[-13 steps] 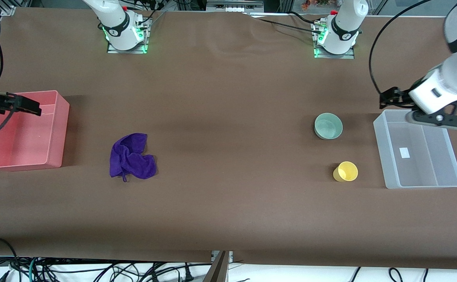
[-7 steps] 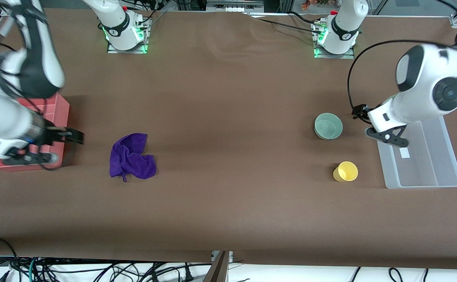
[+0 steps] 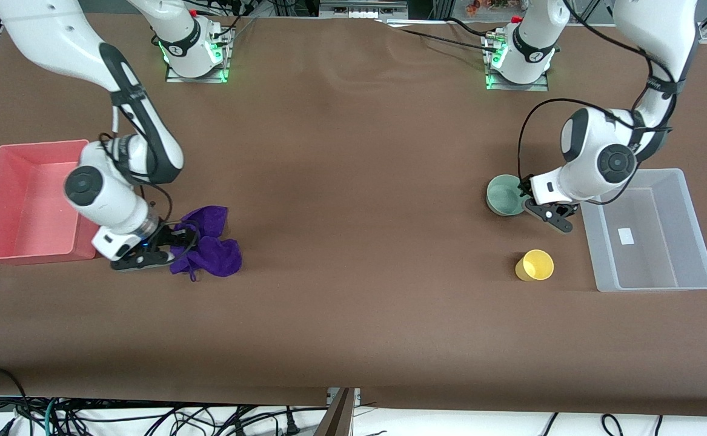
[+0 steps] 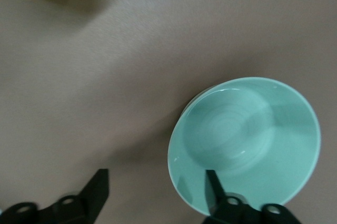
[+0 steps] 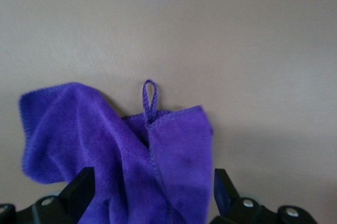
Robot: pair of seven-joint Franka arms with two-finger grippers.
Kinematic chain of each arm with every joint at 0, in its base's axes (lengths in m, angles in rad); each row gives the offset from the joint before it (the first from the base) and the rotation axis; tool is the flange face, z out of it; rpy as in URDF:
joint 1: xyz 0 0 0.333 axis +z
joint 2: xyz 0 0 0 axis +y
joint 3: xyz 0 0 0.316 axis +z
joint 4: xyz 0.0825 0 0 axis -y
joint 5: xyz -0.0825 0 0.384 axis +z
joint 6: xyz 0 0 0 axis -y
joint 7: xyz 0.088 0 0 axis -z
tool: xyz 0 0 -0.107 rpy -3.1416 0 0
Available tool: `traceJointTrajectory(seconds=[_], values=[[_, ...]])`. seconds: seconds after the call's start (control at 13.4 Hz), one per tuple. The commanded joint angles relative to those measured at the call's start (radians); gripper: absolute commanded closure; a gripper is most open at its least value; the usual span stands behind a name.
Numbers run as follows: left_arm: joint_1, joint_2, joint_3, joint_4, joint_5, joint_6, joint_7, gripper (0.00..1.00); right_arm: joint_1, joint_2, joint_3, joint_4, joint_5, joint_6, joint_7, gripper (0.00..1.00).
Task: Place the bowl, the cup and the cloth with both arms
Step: 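Reach the right gripper to the purple cloth while the left gripper reaches the bowl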
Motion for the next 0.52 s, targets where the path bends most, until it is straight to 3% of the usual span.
traceJointTrajectory(seconds=[0.0,0.07,0.15,0.22,0.3,0.45], values=[[0.0,0.025,0.0,0.003,-0.037,0.036,0.055,0.77,0.001,-0.001,0.005,-0.067,-0.01,0.113,0.003,0.0],[-0.003,0.029,0.0,0.003,-0.037,0.036,0.055,0.99,0.001,0.012,0.005,-0.084,-0.012,0.152,0.003,0.01],[-0.003,0.033,0.0,0.003,-0.037,0.037,0.055,1.0,0.001,0.024,0.005,-0.091,-0.012,0.184,0.001,0.21],[-0.006,0.036,-0.002,0.003,-0.037,0.037,0.055,1.0,0.003,0.025,0.005,-0.097,-0.013,0.195,0.0,0.71],[-0.006,0.035,-0.005,0.005,-0.037,0.036,0.055,1.0,0.004,0.022,0.005,-0.098,-0.012,0.189,0.004,1.0],[-0.005,0.003,-0.005,0.023,-0.037,0.019,0.058,1.0,0.004,0.012,0.005,-0.076,-0.013,0.174,-0.005,1.0]])
